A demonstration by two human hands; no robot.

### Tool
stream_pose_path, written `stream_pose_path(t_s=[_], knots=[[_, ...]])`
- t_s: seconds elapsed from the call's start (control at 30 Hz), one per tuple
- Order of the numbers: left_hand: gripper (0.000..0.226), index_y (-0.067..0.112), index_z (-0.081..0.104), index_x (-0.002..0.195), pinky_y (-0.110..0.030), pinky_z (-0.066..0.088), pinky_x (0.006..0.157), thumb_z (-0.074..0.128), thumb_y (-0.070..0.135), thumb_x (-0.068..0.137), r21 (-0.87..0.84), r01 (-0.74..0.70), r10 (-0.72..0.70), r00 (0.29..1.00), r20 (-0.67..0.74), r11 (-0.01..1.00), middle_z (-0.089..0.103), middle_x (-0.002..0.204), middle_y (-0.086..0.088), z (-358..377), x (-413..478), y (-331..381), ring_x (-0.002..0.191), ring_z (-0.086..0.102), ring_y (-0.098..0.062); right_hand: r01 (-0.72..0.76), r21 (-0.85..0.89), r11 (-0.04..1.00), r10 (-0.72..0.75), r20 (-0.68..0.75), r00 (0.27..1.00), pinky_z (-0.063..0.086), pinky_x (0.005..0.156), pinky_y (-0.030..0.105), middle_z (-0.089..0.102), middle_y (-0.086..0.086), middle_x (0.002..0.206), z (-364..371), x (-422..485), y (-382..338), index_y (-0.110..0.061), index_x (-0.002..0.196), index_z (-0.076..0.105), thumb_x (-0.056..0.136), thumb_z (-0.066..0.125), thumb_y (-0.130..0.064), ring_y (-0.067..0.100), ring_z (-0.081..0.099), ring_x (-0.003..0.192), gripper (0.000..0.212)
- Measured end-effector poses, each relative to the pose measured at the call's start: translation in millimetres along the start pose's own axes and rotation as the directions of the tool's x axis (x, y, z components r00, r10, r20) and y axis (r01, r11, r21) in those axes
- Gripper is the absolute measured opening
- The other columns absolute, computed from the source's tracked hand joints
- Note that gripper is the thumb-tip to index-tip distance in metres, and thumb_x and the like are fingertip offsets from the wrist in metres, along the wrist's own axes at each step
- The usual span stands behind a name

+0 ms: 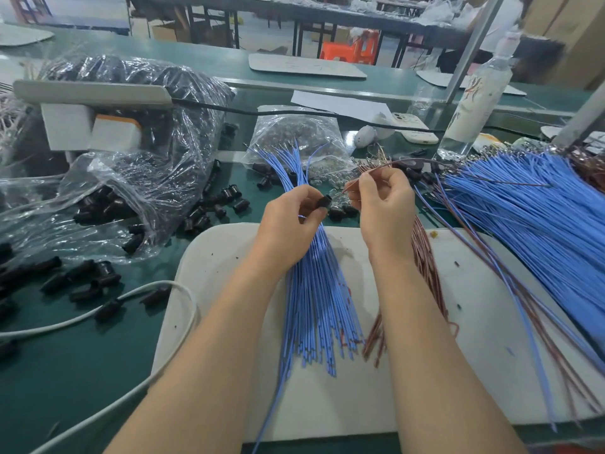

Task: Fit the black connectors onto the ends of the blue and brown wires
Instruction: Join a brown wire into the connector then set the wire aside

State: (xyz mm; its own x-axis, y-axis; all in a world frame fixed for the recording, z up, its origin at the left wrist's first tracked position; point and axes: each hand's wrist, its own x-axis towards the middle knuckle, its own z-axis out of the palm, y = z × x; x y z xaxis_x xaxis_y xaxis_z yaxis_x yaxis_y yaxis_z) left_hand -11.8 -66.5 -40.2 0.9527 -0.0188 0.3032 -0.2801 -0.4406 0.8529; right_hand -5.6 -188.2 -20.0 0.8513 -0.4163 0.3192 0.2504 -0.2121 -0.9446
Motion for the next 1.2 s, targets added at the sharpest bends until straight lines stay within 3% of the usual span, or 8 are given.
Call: stream_pose_path(t_s=[0.27,0.47,0.67,0.73,0.9,1.0,1.07,1.2], knots=[[0.01,0.016,0.065,0.098,-0.029,0.049,0.083,0.06,0.013,0.09,0.103,-0.067,0.066,0.998,0.009,0.992,0.066,0.092,0.002,-0.1,-1.1,-0.4,0.087,0.06,-0.014,0.075,-0.093,0.993,-0.072,0.039,0.997,0.053,0.081,0.047,0.067,0.007,0.081,0.1,-3.9,-1.5,-0.019,0.082,0.053,0.092,0.054,-0.011,0.023,0.066,0.079,0.012],[0.01,0.017,0.065,0.099,-0.03,0.047,0.084,0.061,0.016,0.09,0.104,-0.082,0.085,0.996,-0.027,0.991,0.066,0.094,-0.001,0.7,-2.2,0.7,0.09,0.059,-0.014,0.128,-0.225,0.966,-0.088,0.177,0.98,0.05,0.072,0.027,0.063,-0.005,0.076,1.9,-7.0,-0.4,-0.014,0.085,0.059,0.089,0.059,-0.013,0.007,0.06,0.072,0.004],[0.011,0.014,0.066,0.099,-0.003,0.035,0.073,0.06,0.011,0.09,0.086,-0.119,0.123,0.992,-0.041,0.989,0.065,0.09,0.002,-0.5,-2.1,3.9,0.084,0.055,-0.01,-0.19,0.193,0.963,0.158,0.168,0.973,0.05,0.066,0.025,0.065,-0.002,0.071,3.4,-4.5,-3.4,-0.021,0.086,0.06,0.092,0.061,-0.023,0.011,0.061,0.067,0.006],[0.011,0.013,0.067,0.099,-0.006,0.036,0.074,0.061,0.012,0.09,0.091,-0.14,0.144,0.989,-0.039,0.986,0.065,0.09,0.002,-0.3,-2.5,5.1,0.086,0.056,-0.012,-0.166,0.203,0.965,0.146,0.112,0.983,0.051,0.064,0.023,0.066,-0.004,0.07,1.6,-2.7,-3.2,-0.021,0.082,0.063,0.096,0.055,-0.023,0.008,0.06,0.066,0.016],[0.011,0.015,0.068,0.098,-0.006,0.038,0.072,0.062,0.013,0.089,0.02,-0.158,0.159,0.983,-0.091,0.987,0.067,0.087,0.006,-0.5,-3.1,7.7,0.082,0.057,-0.004,-0.026,-0.04,0.999,0.035,0.254,0.967,0.054,0.083,0.048,0.07,0.008,0.084,7.1,-8.6,-3.3,-0.013,0.085,0.069,0.096,0.055,-0.022,0.026,0.065,0.081,0.02],[0.009,0.019,0.067,0.097,-0.012,0.045,0.074,0.062,0.015,0.09,-0.154,-0.08,0.057,0.987,-0.149,0.985,0.066,0.082,0.014,-2.0,-1.8,12.7,0.079,0.06,0.003,-0.099,0.043,0.994,0.081,0.307,0.948,0.055,0.083,0.041,0.07,0.006,0.091,9.8,-13.3,-8.1,-0.011,0.104,0.066,0.098,0.051,-0.028,0.02,0.068,0.085,0.024],[0.006,0.018,0.065,0.093,-0.021,0.052,0.069,0.061,0.013,0.091,-0.416,0.034,-0.105,0.983,-0.149,0.909,0.068,0.08,0.009,-4.8,0.2,17.1,0.075,0.065,-0.005,-0.133,0.054,0.99,0.101,0.392,0.914,0.057,0.08,0.037,0.07,0.006,0.092,10.9,-16.7,-11.3,-0.011,0.115,0.059,0.098,0.05,-0.032,0.017,0.068,0.085,0.029],[0.014,0.009,0.063,0.088,-0.018,0.04,0.049,0.053,0.016,0.095,-0.827,0.279,-0.301,0.943,0.141,0.488,0.06,0.074,-0.006,-12.5,2.5,18.7,0.054,0.052,-0.009,0.032,-0.027,0.999,-0.018,0.416,0.909,0.054,0.071,0.031,0.069,0.01,0.076,15.4,-26.8,-20.7,-0.012,0.117,0.052,0.094,0.058,-0.02,0.015,0.064,0.068,0.025]])
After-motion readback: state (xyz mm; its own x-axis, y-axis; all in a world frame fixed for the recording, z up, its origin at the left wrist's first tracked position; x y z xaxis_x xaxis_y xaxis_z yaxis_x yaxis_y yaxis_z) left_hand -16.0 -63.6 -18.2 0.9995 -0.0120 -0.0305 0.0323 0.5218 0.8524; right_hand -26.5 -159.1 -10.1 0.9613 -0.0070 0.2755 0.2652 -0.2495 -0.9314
